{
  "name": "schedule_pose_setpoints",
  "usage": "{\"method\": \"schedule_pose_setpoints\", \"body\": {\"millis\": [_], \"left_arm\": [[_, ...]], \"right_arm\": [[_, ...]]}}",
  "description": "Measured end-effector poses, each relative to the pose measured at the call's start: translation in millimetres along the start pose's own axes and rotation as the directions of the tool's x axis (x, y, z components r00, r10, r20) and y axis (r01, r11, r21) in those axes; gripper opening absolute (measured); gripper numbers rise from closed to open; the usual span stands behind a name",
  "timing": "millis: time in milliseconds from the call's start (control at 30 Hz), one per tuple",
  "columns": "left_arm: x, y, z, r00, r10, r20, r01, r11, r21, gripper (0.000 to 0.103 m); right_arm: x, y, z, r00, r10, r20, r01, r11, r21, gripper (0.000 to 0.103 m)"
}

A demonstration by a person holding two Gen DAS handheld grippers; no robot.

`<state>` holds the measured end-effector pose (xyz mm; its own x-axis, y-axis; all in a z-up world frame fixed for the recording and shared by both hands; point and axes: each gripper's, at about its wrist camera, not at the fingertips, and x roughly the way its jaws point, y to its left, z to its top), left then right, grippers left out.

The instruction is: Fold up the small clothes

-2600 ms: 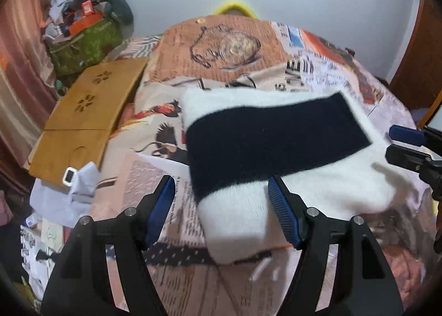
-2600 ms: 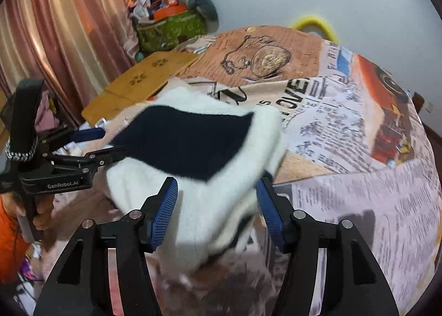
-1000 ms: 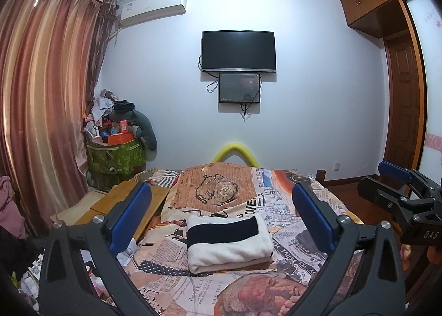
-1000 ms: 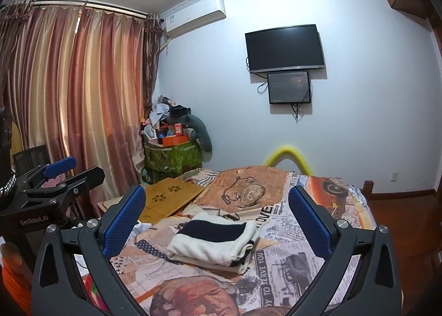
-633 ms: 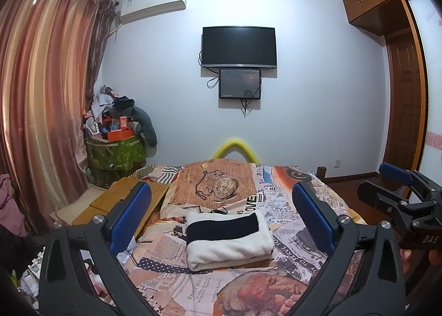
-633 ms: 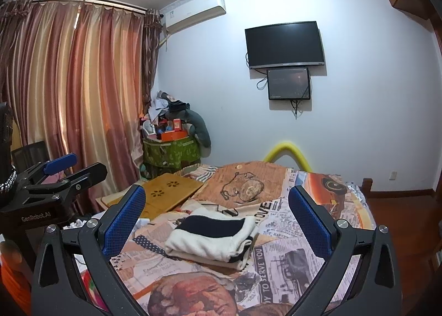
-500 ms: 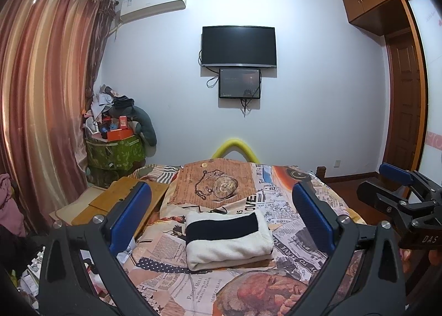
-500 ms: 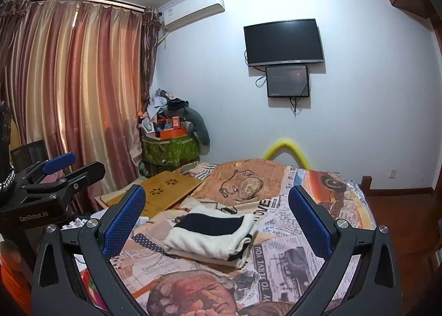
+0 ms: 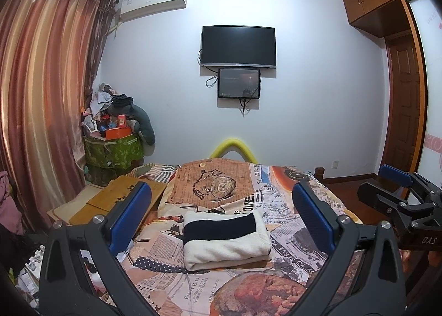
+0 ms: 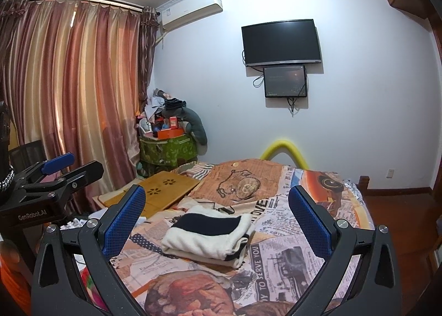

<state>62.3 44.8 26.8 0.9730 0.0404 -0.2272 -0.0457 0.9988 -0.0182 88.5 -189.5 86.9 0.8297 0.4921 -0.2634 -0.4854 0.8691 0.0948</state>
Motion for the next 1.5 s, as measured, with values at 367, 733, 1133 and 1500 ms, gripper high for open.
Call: {"method": "schedule_pose_setpoints", "body": {"millis": [367, 733, 1133, 1500], "left_arm": [[1.7, -1.0, -1.5, 1.0, -0.008, -0.001, 0.008, 1.0, -0.003, 0.103], [2.9, -0.8, -2.2, 1.0, -0.025, -0.005, 0.025, 1.0, -0.009, 0.103], [2.4, -5.3, -1.6, 0.999, -0.044, -0.017, 0.043, 0.999, -0.016, 0.103], [4.9, -9.1, -2.6, 0.998, -0.051, -0.033, 0.051, 0.999, -0.012, 0.103]], "right_arm": [[-0.5, -1.4, 1.7, 1.0, -0.001, -0.006, 0.001, 1.0, 0.004, 0.103], [-0.7, -1.2, 2.6, 1.0, -0.009, -0.006, 0.009, 1.0, -0.001, 0.103], [-1.5, 1.5, 3.8, 1.0, -0.005, -0.003, 0.005, 1.0, -0.006, 0.103], [1.3, 4.9, 3.0, 1.0, 0.0, -0.019, 0.0, 1.0, -0.011, 0.103]]}}
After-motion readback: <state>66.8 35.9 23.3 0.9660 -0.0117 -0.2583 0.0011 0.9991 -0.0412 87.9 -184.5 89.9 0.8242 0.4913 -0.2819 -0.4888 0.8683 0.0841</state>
